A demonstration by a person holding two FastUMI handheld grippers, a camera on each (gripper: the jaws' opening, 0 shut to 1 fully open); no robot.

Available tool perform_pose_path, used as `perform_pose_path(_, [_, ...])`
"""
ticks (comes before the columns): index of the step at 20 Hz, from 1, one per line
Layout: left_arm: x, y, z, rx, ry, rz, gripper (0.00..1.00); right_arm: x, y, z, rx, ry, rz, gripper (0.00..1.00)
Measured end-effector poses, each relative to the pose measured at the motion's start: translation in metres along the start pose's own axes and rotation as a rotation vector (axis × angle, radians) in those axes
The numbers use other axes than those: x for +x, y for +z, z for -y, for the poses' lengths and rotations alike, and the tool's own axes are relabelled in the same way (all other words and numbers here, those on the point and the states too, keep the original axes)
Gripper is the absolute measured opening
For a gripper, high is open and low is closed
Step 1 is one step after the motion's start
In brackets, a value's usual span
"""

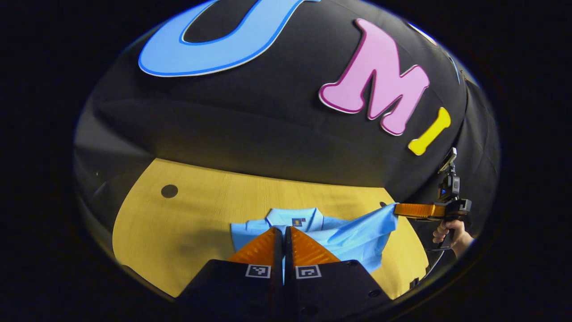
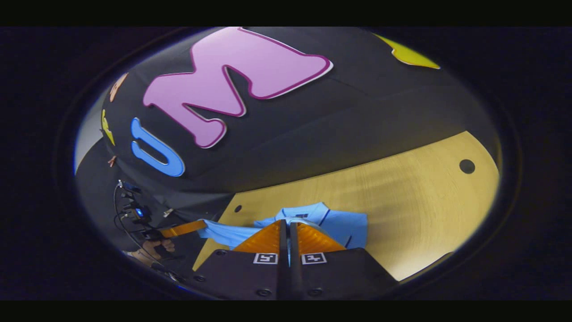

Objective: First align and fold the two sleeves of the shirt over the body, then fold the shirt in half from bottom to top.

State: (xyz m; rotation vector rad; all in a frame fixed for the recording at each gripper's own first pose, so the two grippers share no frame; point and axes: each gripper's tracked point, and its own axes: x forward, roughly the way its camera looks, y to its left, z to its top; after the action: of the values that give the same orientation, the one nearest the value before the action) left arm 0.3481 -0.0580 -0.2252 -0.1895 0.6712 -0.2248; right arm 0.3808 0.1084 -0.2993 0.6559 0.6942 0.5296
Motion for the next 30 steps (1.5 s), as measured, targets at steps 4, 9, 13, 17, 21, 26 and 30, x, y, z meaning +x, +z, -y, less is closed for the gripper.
perform_pose_path(4, [0.073, -0.016, -0.042, -0.06, 0.111, -0.045, 0.06, 0.061, -0.006, 0.057, 0.002, -0.094, -0.023, 0.0])
perform_pose_path(9, [0.122, -0.053, -0.09, 0.006, 0.285, -0.139, 0.06, 0.11, -0.047, 0.111, 0.034, -0.199, -0.091, 0.0])
perform_pose_path(13, [0.132, -0.068, -0.101, 0.046, 0.385, -0.164, 0.37, 0.11, -0.056, 0.128, 0.008, -0.233, -0.108, 0.13])
perform_pose_path(17, [0.112, -0.048, -0.085, 0.029, 0.372, -0.112, 0.95, 0.09, -0.041, 0.121, -0.06, -0.238, -0.081, 0.67])
perform_pose_path(21, [0.054, -0.01, -0.066, 0.093, 0.378, -0.004, 0.98, 0.044, -0.008, 0.092, -0.202, -0.253, 0.034, 0.96])
perform_pose_path(26, [-0.046, -0.001, -0.004, 0.101, 0.298, 0.109, 0.99, -0.043, 0.016, 0.022, -0.366, -0.293, 0.188, 0.96])
perform_pose_path(30, [-0.143, -0.037, 0.046, 0.069, 0.192, 0.182, 0.98, -0.141, -0.009, -0.058, -0.41, -0.296, 0.291, 0.98])
